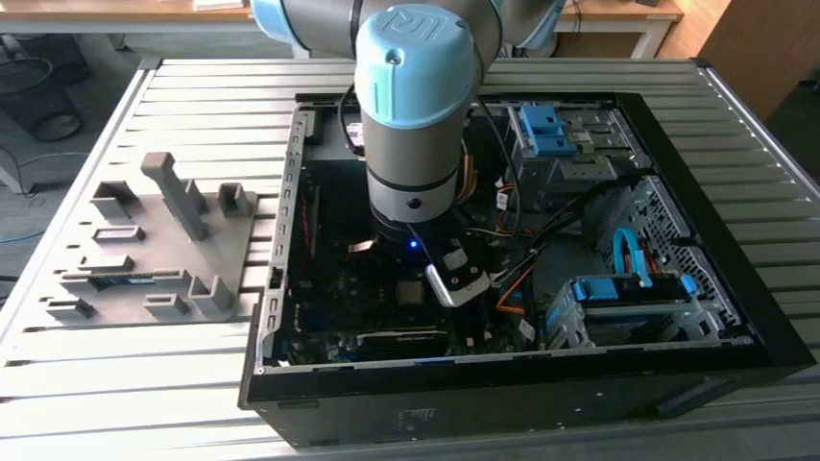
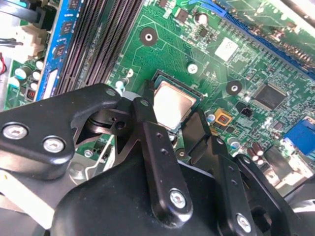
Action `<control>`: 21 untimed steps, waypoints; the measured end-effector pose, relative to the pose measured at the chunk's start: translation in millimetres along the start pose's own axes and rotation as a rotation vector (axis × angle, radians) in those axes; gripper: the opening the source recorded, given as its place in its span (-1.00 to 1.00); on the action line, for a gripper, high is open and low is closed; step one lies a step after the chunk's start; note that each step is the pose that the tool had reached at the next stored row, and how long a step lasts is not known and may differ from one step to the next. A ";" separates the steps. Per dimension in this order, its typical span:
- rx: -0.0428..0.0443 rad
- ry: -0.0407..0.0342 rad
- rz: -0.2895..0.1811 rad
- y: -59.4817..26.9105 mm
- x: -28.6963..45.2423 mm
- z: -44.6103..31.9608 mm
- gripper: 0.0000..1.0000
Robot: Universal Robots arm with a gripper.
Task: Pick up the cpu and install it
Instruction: 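Place the cpu into insertion slot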
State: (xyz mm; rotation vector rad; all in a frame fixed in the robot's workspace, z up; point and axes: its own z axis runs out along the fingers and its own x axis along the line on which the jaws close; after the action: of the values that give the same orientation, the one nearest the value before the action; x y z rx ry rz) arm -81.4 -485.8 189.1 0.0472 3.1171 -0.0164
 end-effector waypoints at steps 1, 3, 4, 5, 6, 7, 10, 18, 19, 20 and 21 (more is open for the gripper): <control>0.0000 0.0000 -0.002 0.1 0.0 0.1 -0.06; -0.0001 0.0000 -0.009 0.4 0.1 0.5 -0.06; -0.0002 -0.0001 -0.014 0.6 0.1 0.7 -0.06; -0.0004 -0.0001 -0.018 0.9 0.1 0.9 -0.06; -0.0005 -0.0002 -0.022 1.2 0.1 1.1 -0.06; -0.0005 -0.0002 -0.024 1.2 0.1 1.2 -0.06; -0.0003 0.0000 -0.027 1.2 0.1 2.4 -0.06; -0.0007 -0.0003 -0.027 1.2 0.2 4.1 -0.06; -0.0007 -0.0002 -0.027 1.2 0.2 4.1 -0.06; -0.0007 -0.0002 -0.027 1.2 0.2 4.1 -0.06; -0.0007 -0.0002 -0.027 1.2 0.2 4.1 -0.06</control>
State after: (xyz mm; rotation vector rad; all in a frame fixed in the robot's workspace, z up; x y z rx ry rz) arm -81.5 -484.6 185.0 0.0055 3.1174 -0.0158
